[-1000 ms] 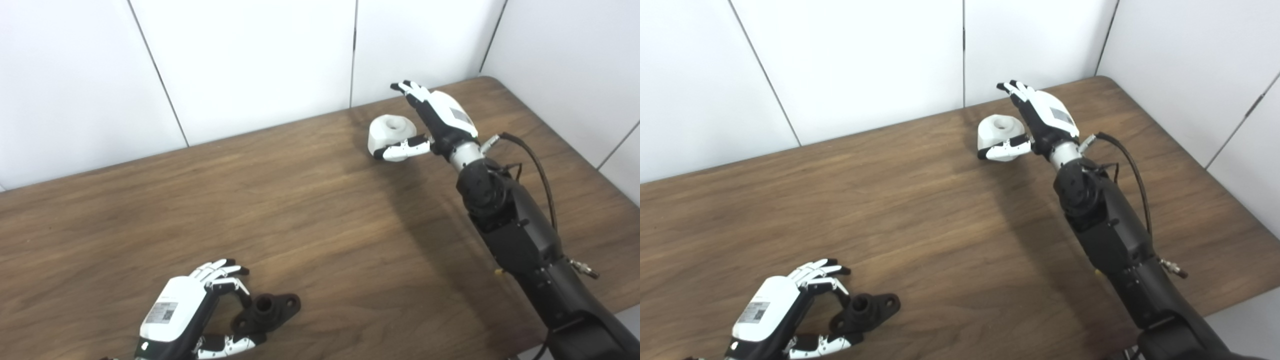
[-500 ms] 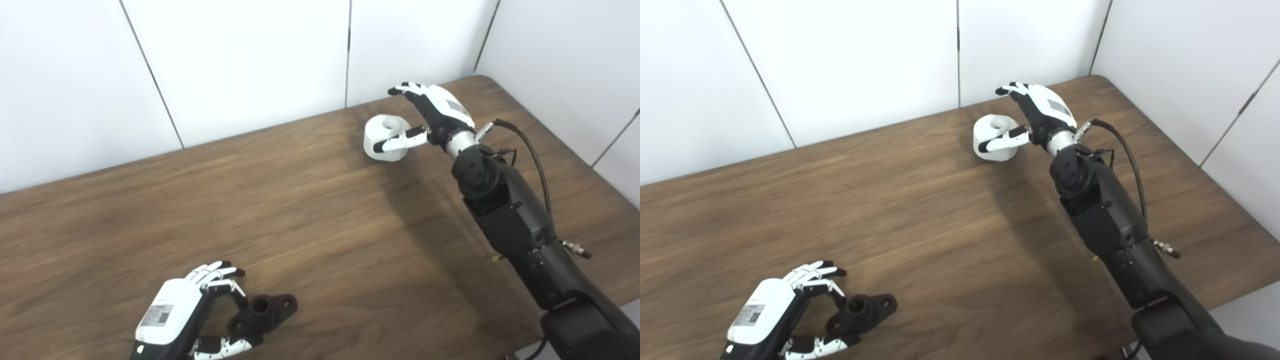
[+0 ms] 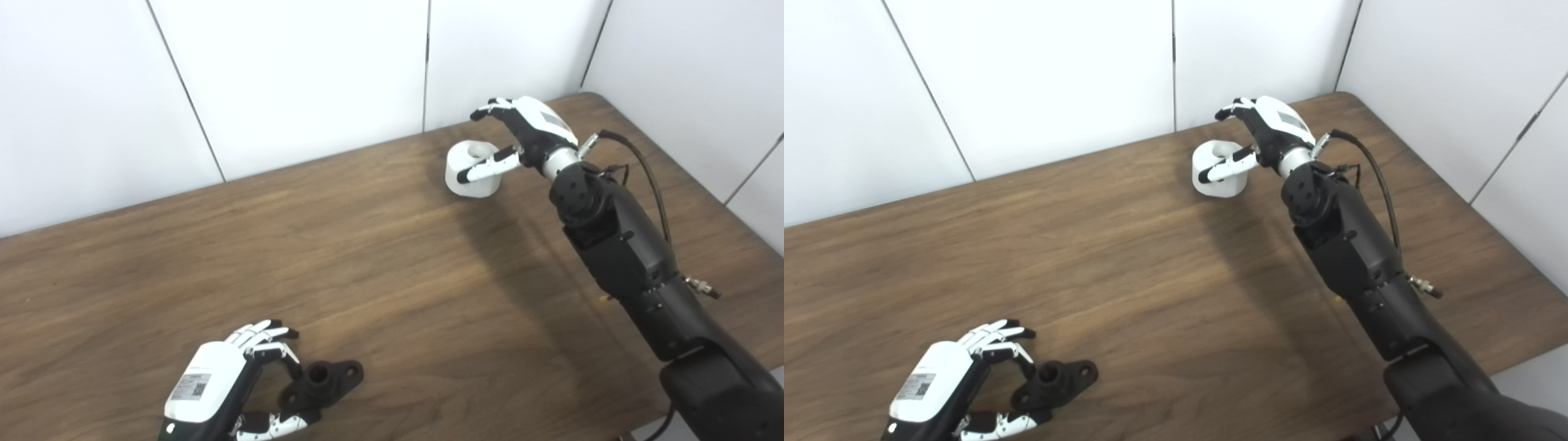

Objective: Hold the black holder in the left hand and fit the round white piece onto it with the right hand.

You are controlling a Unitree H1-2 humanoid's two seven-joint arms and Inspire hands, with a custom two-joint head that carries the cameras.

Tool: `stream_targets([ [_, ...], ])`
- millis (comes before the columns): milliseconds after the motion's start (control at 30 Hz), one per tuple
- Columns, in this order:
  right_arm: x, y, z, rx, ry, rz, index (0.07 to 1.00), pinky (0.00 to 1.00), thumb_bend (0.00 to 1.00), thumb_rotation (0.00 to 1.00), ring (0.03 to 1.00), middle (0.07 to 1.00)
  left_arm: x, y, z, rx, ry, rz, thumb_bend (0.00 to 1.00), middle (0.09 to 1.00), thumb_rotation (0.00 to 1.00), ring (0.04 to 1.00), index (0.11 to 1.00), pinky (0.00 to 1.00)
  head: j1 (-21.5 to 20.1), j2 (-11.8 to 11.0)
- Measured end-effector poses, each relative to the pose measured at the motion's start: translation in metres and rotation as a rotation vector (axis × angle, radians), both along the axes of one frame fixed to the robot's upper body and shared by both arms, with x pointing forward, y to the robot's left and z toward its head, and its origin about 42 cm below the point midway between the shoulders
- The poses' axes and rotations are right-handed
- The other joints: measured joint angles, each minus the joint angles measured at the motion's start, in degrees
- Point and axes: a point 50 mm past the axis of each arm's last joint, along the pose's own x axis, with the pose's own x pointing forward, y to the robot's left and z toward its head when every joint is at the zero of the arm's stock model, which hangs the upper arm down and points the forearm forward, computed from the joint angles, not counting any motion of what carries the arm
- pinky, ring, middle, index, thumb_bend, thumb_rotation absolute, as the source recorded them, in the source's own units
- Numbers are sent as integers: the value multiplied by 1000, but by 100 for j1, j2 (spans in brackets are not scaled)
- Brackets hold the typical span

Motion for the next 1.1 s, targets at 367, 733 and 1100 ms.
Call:
stream_targets([
  [367, 6, -3, -4, -32, 73, 0, 809, 1000, 859, 376, 1000, 946, 0, 2, 0, 1, 0, 6, 523, 804, 55, 884, 486, 845, -18, 18],
  [733, 11, -7, -7, -49, 106, -14, 815, 1000, 844, 395, 985, 930, 0, 2, 0, 2, 0, 8, 523, 804, 55, 885, 486, 843, -9, 18],
  [1100, 12, -9, -10, -47, 121, -21, 805, 1000, 835, 441, 978, 917, 0, 3, 0, 5, -1, 7, 523, 805, 55, 886, 486, 847, 9, 9],
])
